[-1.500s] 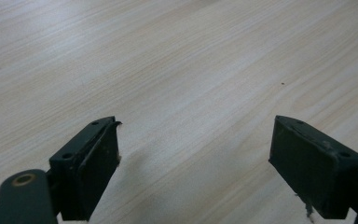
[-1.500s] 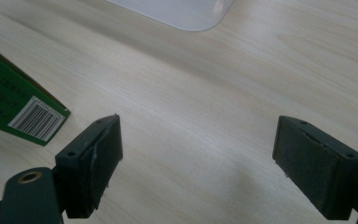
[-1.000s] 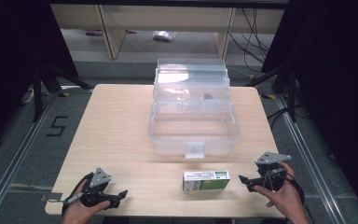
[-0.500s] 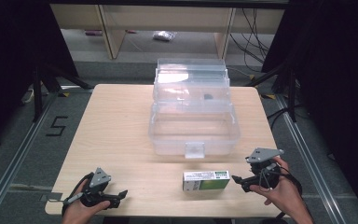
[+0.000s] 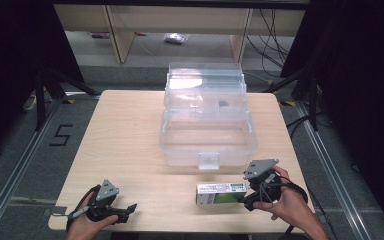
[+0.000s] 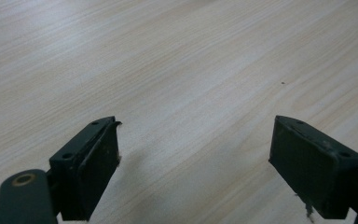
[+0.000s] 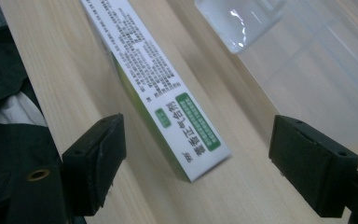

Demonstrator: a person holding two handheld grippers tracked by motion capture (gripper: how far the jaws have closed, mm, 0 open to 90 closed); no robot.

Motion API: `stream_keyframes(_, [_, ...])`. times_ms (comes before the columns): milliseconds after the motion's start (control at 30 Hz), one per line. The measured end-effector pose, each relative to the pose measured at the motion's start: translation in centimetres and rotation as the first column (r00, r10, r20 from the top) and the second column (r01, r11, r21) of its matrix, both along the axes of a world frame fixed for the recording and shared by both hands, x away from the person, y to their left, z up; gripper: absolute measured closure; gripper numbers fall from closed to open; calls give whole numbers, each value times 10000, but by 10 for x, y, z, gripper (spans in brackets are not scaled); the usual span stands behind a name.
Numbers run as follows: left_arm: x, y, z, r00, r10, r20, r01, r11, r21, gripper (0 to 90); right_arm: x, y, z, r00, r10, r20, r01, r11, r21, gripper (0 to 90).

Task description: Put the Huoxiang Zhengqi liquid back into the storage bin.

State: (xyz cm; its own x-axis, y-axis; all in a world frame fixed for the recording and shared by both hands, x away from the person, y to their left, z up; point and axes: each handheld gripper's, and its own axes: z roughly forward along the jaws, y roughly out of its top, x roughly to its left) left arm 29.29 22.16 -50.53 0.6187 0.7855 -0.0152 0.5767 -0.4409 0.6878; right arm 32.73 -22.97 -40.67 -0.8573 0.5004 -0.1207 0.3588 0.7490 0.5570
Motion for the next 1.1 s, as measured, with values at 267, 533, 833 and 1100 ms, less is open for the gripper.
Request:
stream_keyframes(267, [0, -2, -2, 9996, 270, 80, -267, 9989, -388, 151, 3, 17, 1, 9989, 379, -277, -389, 9986, -363, 207])
stream_keyframes(533, [0, -1, -1, 10000, 83, 25, -82, 9999, -129, 151, 10, 31, -2, 9939, 969, -529, -1018, 9898, -996, 201])
stream_keyframes(833, [-1, -4, -2, 9991, 399, 165, -388, 9975, -587, 151, 21, 48, -8, 9802, 1628, -1130, -1795, 9709, -1587, 178])
stream_keyframes(1100, [-1, -2, -1, 9996, 250, 129, -245, 9990, -371, 151, 25, 61, -13, 9638, 2090, -1658, -2408, 9491, -2032, 245])
